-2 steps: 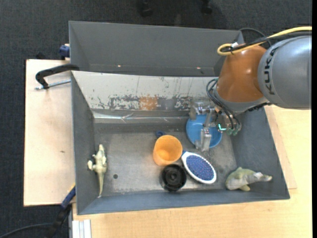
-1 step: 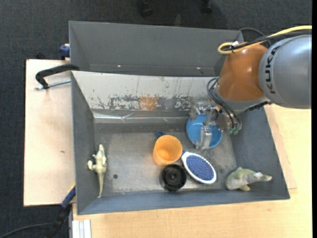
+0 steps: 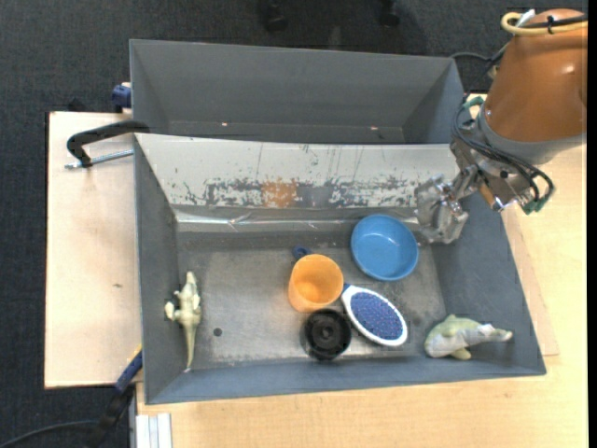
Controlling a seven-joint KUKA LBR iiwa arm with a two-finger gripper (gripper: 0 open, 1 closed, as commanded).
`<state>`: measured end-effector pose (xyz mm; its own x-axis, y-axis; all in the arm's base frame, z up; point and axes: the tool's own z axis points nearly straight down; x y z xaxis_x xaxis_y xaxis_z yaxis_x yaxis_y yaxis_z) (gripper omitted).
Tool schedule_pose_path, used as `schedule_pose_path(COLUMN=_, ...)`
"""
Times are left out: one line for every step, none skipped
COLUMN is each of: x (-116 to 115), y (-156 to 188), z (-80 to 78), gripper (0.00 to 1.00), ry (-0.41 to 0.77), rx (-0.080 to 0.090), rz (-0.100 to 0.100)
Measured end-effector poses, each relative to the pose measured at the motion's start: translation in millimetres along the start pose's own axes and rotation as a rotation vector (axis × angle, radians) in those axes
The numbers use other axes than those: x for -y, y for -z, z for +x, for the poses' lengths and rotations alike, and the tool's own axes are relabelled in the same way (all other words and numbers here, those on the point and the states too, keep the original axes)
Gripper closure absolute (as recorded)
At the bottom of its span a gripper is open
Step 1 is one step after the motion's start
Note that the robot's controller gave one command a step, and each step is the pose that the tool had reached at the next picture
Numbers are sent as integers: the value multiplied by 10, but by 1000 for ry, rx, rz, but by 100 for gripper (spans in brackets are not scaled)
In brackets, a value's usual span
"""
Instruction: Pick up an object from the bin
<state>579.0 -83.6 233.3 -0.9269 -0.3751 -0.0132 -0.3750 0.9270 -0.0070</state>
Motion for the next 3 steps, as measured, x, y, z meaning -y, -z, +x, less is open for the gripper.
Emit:
schedule_pose_path(x=400, y=-19, z=164, gripper=100, ry=-47, rx=-5, rz=-2)
schedule_pose_path(x=446, y=-723, z=282, gripper=100, ry=517, rx=-12, rz=-13)
schedule_pose_path(x=447, y=-704, z=269, gripper=0, ry=517, rx=-8, rz=-10)
